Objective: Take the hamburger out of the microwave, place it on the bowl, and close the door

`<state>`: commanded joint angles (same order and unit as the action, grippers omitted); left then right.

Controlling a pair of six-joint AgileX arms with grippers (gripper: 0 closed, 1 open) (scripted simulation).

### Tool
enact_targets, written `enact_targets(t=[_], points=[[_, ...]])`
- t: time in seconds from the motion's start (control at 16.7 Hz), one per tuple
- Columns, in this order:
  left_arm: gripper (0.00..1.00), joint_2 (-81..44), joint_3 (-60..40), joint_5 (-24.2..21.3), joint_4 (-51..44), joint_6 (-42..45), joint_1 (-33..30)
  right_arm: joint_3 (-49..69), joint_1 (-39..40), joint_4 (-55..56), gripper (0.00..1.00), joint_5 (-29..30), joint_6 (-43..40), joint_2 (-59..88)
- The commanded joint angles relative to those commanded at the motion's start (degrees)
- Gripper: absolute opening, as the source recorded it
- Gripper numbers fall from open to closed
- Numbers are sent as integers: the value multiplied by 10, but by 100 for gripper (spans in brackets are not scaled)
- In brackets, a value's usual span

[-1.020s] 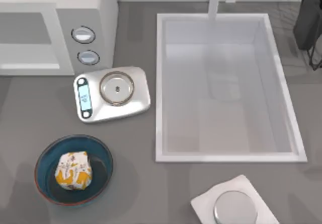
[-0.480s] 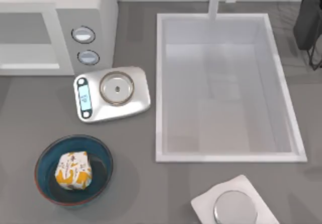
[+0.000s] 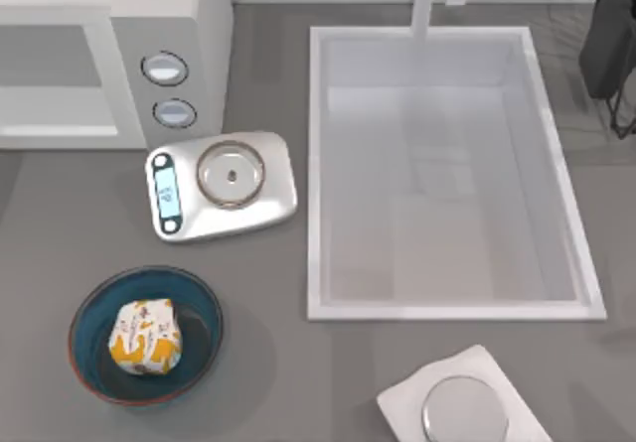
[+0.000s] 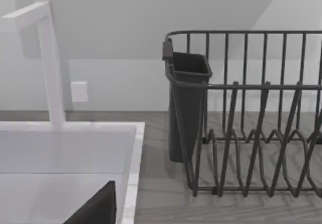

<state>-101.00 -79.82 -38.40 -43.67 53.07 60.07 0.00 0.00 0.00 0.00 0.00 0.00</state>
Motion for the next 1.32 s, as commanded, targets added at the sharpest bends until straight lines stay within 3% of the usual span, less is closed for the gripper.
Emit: enact_targets(t=[0.54,1.02,1.32], points=[[0,-62,133,-3,198,3,3,0,0,0,100,0,0,0],[0,-58,157,0,220,-3,-4,0,0,0,100,0,0,0],[0,37,280,25,276,-60,-56,0,0,0,100,0,0,0]])
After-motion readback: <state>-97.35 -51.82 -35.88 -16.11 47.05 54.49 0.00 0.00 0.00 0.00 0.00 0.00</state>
